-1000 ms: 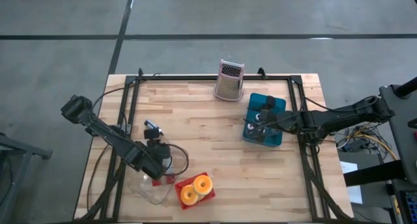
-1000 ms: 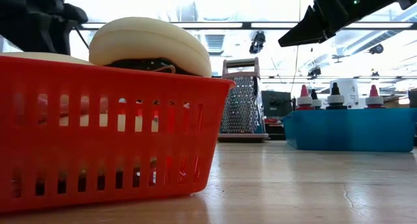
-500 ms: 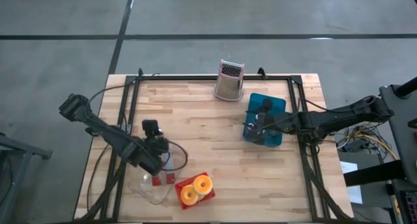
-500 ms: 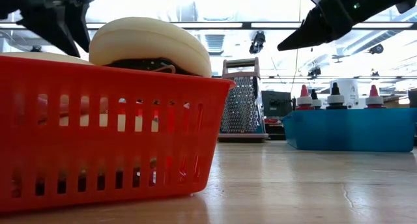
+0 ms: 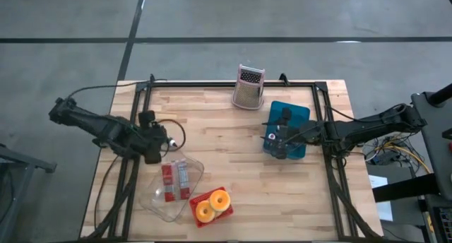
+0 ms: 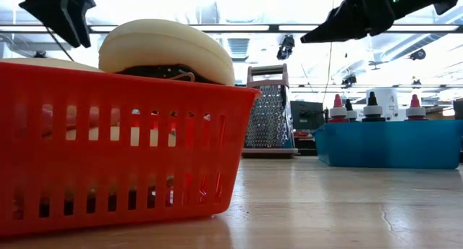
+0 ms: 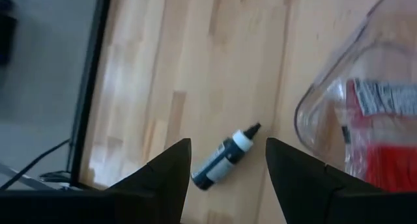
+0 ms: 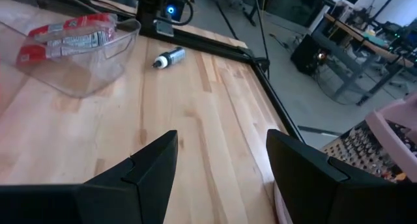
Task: Pick & Place Food Item
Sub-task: Put the black food coloring bottle into the blue bin
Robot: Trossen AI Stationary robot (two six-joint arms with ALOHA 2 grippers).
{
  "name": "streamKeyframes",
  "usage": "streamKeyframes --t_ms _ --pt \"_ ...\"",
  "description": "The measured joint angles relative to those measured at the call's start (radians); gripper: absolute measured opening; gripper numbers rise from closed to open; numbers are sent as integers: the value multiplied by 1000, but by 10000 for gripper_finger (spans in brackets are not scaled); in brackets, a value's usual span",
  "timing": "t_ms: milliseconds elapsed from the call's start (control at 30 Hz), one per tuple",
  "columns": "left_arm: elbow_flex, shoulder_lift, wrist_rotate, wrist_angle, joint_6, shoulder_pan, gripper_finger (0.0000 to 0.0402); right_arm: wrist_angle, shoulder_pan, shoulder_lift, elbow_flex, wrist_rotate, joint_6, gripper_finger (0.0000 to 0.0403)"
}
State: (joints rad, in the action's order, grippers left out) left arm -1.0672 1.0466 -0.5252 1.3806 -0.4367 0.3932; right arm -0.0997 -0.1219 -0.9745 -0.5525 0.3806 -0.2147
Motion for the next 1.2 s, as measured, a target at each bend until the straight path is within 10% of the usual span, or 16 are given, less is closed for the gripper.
streamKeyframes --t_ms 667,1200 --pt "207 -11 316 -95 476 -460 202 -15 0 0 1 -98 -52 231" --pt "237 188 372 -175 741 -590 202 -9 0 1 10 -155 -82 230"
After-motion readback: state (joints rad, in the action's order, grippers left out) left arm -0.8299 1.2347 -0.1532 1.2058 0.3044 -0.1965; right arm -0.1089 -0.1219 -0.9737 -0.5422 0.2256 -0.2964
